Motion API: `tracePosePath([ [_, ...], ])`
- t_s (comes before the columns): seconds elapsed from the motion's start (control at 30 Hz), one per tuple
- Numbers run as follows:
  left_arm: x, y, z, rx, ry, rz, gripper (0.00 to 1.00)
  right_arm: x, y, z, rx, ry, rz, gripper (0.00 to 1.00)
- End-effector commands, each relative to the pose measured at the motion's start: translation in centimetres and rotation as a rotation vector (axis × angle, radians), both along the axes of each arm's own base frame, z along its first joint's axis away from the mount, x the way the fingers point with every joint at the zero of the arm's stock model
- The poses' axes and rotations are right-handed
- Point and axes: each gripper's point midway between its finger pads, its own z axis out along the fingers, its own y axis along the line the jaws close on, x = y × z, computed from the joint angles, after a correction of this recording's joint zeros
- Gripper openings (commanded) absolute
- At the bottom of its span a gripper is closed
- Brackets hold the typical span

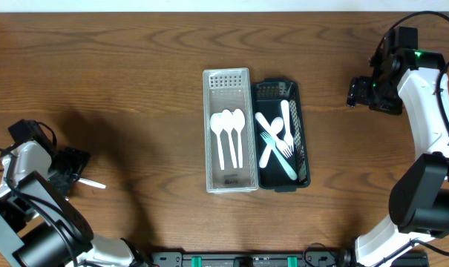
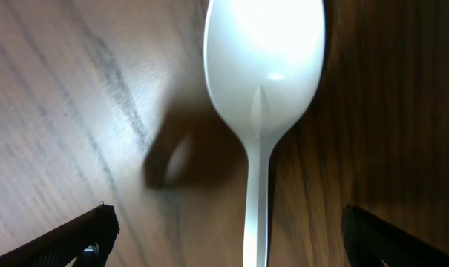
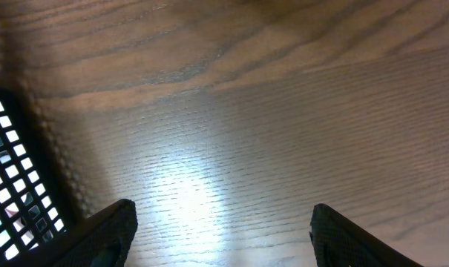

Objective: Pack container

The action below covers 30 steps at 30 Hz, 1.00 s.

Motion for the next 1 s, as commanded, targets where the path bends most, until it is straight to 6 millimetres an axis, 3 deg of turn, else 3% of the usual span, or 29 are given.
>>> tracePosePath([
  [0.0, -0.2, -0.1, -0.9, -0.016, 0.02, -0.027, 0.98, -0.1, 0.0, -0.1, -0.001, 0.005, 0.009, 0.78],
  [0.17, 0.2, 0.3, -1.5, -0.01, 0.015, -0.084, 1.0, -0.1, 0.0, -0.1, -0.001, 0.005, 0.009, 0.78],
  [0.37, 0.0, 0.1, -2.5, -0.028, 0.038, -0.109, 0.92, -0.1, 0.0, -0.1, -0.001, 0.005, 0.009, 0.78],
  [0.67, 0.3, -0.6, -2.7, -0.069, 0.017, -0.106, 0.57, -0.1, 0.0, -0.1, -0.001, 0.005, 0.009, 0.78],
  [0.83, 0.2, -0.7, -2.7, -0.074, 0.023, -0.106, 0.29, -0.1, 0.0, -0.1, -0.001, 0.005, 0.01, 0.78],
  [0.97, 0.2, -0.8, -2.7, -0.074, 0.024, -0.106, 0.2, -0.1, 0.0, -0.1, -0.001, 0.005, 0.01, 0.78],
])
